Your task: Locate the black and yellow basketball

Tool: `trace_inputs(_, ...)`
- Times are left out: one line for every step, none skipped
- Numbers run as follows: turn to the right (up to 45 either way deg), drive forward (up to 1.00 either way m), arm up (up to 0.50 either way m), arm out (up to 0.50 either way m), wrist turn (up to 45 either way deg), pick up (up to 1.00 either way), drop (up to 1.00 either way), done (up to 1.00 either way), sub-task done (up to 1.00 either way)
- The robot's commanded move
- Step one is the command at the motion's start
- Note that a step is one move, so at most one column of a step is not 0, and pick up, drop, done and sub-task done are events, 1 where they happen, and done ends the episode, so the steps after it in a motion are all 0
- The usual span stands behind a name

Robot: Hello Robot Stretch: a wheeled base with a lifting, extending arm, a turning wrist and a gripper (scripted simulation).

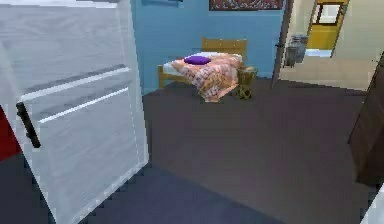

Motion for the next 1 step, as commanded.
trace_inputs(30.0,0.0,0.0,0.0,0.0,0.0,0.0,0.0,0.0)
